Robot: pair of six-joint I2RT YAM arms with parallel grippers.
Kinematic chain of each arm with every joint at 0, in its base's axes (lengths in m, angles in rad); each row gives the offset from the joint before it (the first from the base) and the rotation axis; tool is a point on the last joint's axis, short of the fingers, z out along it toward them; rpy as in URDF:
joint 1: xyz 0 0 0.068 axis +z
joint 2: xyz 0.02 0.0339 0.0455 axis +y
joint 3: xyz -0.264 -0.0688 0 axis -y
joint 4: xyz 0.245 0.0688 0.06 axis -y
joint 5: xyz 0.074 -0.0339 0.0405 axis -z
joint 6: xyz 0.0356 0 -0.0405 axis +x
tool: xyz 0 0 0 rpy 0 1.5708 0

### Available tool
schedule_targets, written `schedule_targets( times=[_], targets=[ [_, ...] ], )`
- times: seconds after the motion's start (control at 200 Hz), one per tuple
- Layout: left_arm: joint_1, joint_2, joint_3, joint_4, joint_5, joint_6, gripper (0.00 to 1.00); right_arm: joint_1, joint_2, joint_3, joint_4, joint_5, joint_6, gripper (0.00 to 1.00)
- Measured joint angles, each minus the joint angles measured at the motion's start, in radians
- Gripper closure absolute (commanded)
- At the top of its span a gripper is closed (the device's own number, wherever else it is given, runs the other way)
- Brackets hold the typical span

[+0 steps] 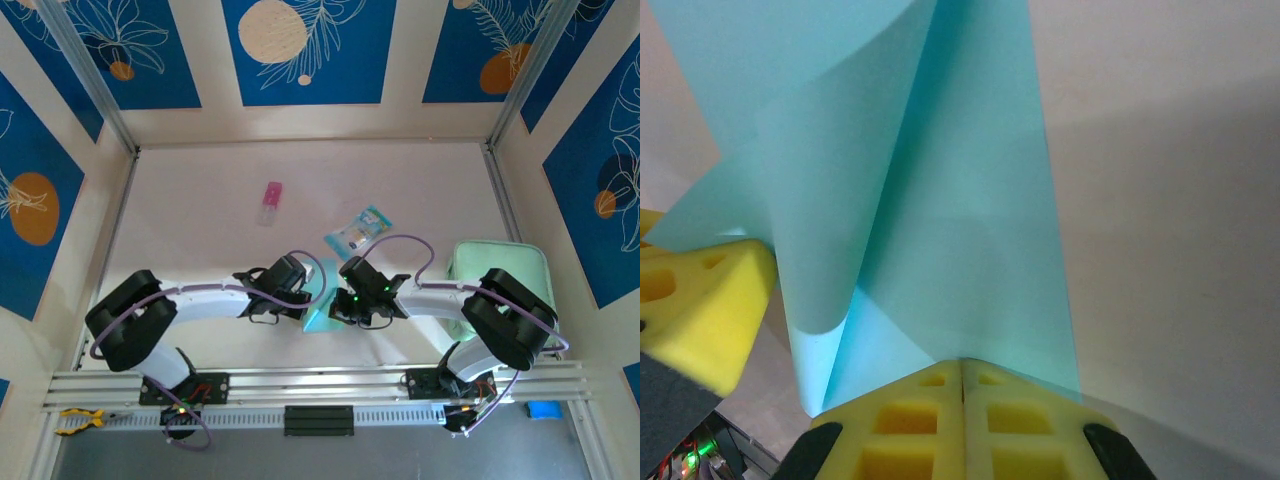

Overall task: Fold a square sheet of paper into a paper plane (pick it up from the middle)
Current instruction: Fold the triangle a second time at the center of the table.

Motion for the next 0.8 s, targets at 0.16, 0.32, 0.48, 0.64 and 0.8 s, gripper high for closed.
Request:
schedule_targets(
  times=[0.16,0.32,0.48,0.64,0.8],
  targets=[
    [0.0,0.003,0.0,0.0,0.0,0.0,0.99,0.0,0.0,0.0,0.0,0.0,0.0,0.99],
    [0.0,0.009,0.0,0.007,0.0,0.0,1.0,0.0,0.0,0.0,0.0,0.0,0.0,0.98],
    [0.0,0.008,0.0,0.009,0.001,0.001,1.0,0.0,0.0,0.001,-0.001,0.0,0.0,0.98],
    [0.0,0.002,0.0,0.014,0.001,0.008,1.0,0.0,0.001,0.002,-0.001,0.0,0.0,0.99],
    [0.0,-0.005,0.0,0.016,0.001,0.024,1.0,0.0,0.001,0.002,-0.001,0.0,0.0,0.99]
  ],
)
